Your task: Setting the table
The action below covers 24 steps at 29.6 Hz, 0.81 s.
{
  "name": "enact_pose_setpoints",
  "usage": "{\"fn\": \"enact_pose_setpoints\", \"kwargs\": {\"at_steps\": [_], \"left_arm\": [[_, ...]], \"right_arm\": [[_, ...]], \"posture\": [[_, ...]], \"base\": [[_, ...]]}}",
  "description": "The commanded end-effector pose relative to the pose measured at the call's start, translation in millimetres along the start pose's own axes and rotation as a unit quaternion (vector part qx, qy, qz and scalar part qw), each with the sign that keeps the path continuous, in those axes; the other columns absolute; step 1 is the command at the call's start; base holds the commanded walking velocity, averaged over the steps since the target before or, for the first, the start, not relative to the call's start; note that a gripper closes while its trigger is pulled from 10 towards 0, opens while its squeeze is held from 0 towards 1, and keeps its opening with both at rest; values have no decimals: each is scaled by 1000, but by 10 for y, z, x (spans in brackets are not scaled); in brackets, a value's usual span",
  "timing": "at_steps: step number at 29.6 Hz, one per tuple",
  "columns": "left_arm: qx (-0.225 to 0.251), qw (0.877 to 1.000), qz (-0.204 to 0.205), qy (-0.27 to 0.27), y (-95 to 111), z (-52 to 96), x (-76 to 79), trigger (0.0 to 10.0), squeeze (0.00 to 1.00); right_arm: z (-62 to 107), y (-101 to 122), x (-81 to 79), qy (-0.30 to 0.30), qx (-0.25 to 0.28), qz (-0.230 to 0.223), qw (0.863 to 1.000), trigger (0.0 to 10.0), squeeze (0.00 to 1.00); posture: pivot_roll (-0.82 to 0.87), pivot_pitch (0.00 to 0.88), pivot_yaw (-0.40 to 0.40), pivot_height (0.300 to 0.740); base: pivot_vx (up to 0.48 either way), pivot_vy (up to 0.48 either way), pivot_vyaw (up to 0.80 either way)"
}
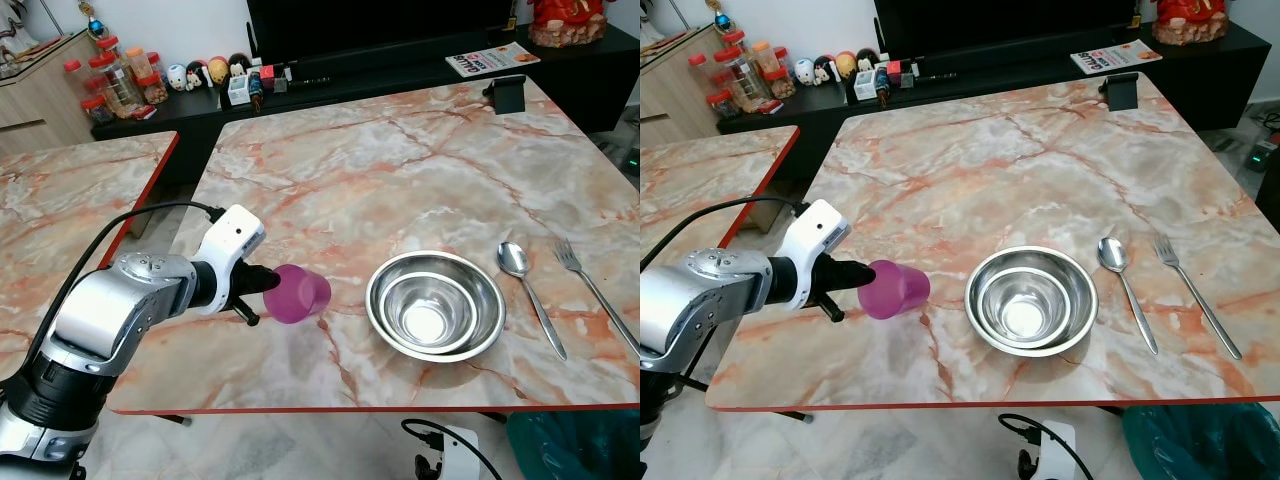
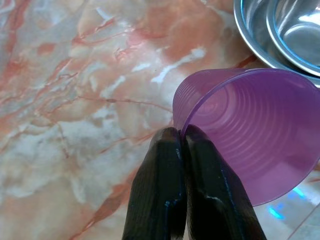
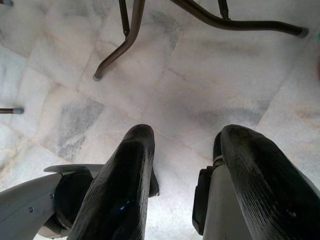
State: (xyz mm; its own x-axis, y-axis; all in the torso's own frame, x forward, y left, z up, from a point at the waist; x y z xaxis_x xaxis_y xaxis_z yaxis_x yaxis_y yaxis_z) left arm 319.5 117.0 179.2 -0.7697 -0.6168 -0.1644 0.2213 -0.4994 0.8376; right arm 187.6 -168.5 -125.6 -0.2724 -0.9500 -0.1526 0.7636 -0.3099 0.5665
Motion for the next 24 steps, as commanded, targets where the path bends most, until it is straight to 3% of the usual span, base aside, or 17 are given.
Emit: {"fn": "enact_pose_setpoints", "kwargs": {"at_steps": [1, 2, 24], "left_arm": [[-12, 1000, -7, 6, -48, 19, -38, 7294, 0], [-14, 1000, -7, 4, -56, 16, -27, 10000, 0], [-60, 998, -21, -22, -256, -77, 142, 10000, 0]], "right_arm": [[-3, -14, -58, 4, -2, -7, 1000, 10000, 0], [-3, -16, -57, 4, -2, -7, 1000, 10000, 0], [0, -29, -58, 3, -4, -10, 1000, 10000, 0]], "posture": [[110, 41, 177, 740], [110, 41, 177, 740], [106, 44, 181, 740]], "base": [[0, 0, 0], [0, 0, 0], [0, 0, 0]]}}
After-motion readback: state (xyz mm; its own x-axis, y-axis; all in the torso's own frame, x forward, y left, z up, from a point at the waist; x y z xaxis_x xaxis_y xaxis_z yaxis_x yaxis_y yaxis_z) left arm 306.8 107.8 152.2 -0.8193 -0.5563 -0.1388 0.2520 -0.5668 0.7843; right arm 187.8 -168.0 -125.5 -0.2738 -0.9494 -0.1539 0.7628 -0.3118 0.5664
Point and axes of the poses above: a point about 5 cm out from each wrist's last joint towards the gripper, its own z axis pointing back from the gripper into the wrist, its own y axis along the axis of the wrist's last joint, x = y × z, the point moved 4 cm from there along -z, pointing out of the wrist towards the gripper, and after that the axes turned 6 degrees about -z, right-handed, at the moved point
